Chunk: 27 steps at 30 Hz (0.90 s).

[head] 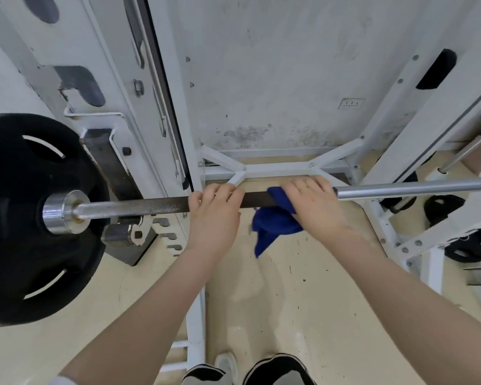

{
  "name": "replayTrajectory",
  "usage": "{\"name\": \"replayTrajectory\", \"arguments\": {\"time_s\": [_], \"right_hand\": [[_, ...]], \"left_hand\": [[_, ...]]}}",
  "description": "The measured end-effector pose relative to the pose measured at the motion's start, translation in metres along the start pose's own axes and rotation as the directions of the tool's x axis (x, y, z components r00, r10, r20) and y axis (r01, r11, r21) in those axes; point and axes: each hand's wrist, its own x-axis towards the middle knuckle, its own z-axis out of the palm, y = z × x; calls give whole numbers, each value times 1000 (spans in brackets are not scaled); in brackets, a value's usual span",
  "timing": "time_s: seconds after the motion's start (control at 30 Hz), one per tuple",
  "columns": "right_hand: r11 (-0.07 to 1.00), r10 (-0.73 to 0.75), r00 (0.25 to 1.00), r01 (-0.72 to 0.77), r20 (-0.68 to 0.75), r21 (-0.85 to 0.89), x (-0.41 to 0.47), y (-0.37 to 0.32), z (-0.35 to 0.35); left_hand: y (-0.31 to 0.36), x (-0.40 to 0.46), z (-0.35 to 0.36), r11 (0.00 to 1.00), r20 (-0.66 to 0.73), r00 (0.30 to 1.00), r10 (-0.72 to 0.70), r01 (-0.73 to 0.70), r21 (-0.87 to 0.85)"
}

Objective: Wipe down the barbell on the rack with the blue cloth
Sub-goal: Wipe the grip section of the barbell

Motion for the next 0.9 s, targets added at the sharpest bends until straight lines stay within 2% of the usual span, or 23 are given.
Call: {"name": "replayTrajectory", "arguments": {"time_s": [0.07, 0.13, 0.2, 0.27, 0.37, 0.47, 0.5, 0.57, 0.67, 0.8, 0.9], "right_hand": [[993, 117, 990, -115, 73, -42, -13, 42, -4], [972, 220, 951, -196, 215, -130, -19, 62, -13], [970, 227, 921, -184, 317, -161, -13, 56, -16], [982, 188, 924, -183, 333, -47, -3, 31, -17], [984, 66, 970, -102, 234, 147, -1, -5, -13], [949, -2, 988, -47, 155, 311, -7, 17, -12], [952, 15, 988, -62, 156, 299, -10, 30, -10], [968, 164, 979, -183, 118, 174, -15, 51, -5], [941, 322, 943, -329, 86, 75, -9, 40, -3], [936, 302, 941, -323, 154, 140, 9, 7, -6], [953, 187, 968, -220, 166, 210, 13, -12, -10]], "left_hand": [[2, 2, 4, 1000, 11, 1000, -6, 6, 25], [1, 2, 8, 1000, -8, 1000, -9, 9, 24], [1, 2, 12, 1000, -37, 999, -15, 15, 14], [1, 2, 15, 1000, -42, 999, -22, 22, 12], [0, 3, 15, 999, -40, 999, -37, 38, 8], [0, 2, 14, 997, -37, 997, -64, 62, -39], [0, 2, 13, 996, -32, 997, -74, 72, -55], [0, 2, 12, 993, -25, 995, -92, 90, -79], [1, 2, 12, 992, -45, 994, -95, 91, -90], [0, 3, 10, 994, -68, 995, -78, 72, -78], [-1, 4, 8, 996, -58, 996, -73, 70, -54]]}}
